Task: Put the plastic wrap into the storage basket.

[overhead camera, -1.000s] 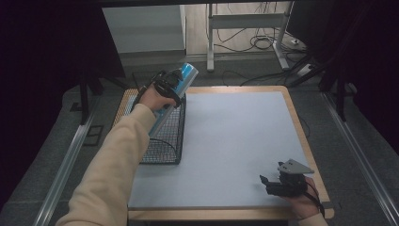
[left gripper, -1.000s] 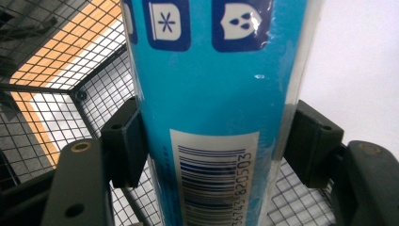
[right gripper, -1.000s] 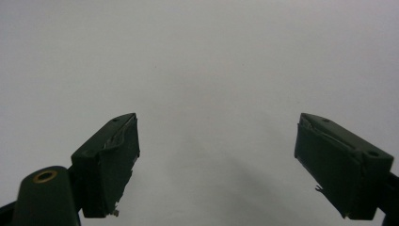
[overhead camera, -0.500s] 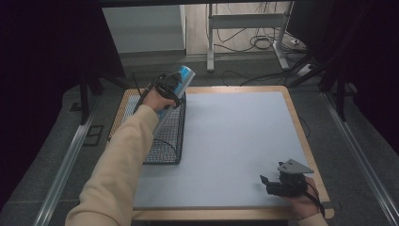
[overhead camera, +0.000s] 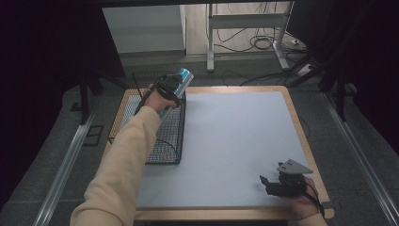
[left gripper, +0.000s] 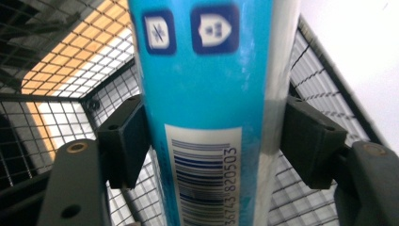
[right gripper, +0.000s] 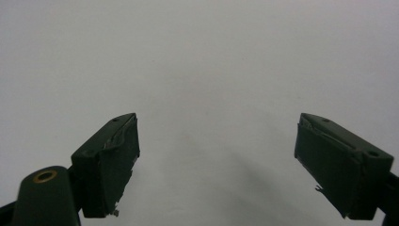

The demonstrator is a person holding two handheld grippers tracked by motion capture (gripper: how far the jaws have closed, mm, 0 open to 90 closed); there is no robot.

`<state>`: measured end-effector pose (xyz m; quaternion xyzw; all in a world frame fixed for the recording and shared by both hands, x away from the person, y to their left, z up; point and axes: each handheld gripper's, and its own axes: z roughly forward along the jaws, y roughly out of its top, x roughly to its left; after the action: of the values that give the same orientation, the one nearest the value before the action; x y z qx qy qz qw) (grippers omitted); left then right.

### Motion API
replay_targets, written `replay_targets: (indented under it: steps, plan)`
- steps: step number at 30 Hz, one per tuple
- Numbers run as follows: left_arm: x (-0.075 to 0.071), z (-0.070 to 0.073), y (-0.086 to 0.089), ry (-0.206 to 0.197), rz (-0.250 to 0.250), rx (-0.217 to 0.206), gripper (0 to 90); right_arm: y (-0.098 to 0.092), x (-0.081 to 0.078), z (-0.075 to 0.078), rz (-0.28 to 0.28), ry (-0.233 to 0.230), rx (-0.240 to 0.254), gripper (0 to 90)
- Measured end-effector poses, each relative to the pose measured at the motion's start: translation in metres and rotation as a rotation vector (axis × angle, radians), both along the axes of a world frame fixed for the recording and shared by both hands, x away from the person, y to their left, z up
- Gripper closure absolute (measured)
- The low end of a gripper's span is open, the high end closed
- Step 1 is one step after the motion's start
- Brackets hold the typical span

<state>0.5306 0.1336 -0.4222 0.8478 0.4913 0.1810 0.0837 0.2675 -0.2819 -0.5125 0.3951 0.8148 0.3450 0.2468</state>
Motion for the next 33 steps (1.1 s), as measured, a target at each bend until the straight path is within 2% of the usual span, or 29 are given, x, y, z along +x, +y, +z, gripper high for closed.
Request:
replay_targets:
  steps: [8, 12, 14, 16, 18, 26, 28, 30, 33]
  plan:
    - [-0.014, 0.016, 0.000, -0.023, 0.008, -0.075, 15.7, -0.001, 0.000, 0.001, -0.006, 0.004, 0.016, 14.8]
    - [-0.029, 0.027, -0.002, -0.057, -0.015, -0.135, 13.4, 0.001, 0.001, 0.003, -0.001, -0.002, 0.016, 14.8]
    - [-0.036, 0.030, -0.003, -0.071, -0.032, -0.159, 13.4, 0.003, 0.003, 0.004, -0.016, -0.013, 0.009, 14.6]
    - [-0.045, 0.031, -0.007, -0.062, -0.040, -0.158, 13.9, 0.003, 0.004, 0.005, -0.027, -0.010, 0.013, 14.5]
    - [-0.054, 0.033, -0.010, -0.072, -0.063, -0.159, 13.2, 0.004, 0.005, 0.005, -0.027, -0.012, 0.016, 14.5]
    - [-0.091, 0.050, -0.023, -0.131, -0.153, -0.242, 13.5, 0.004, 0.006, 0.004, -0.008, -0.013, 0.012, 14.6]
    - [-0.103, 0.052, -0.030, -0.127, -0.193, -0.275, 13.7, 0.003, 0.004, 0.007, -0.015, -0.022, 0.017, 14.5]
    - [-0.113, 0.052, -0.037, -0.116, -0.223, -0.278, 13.8, 0.002, 0.003, 0.009, -0.020, -0.031, 0.017, 14.6]
    - [-0.131, 0.054, -0.047, -0.127, -0.270, -0.288, 13.8, 0.002, 0.002, 0.009, -0.026, -0.031, 0.016, 14.6]
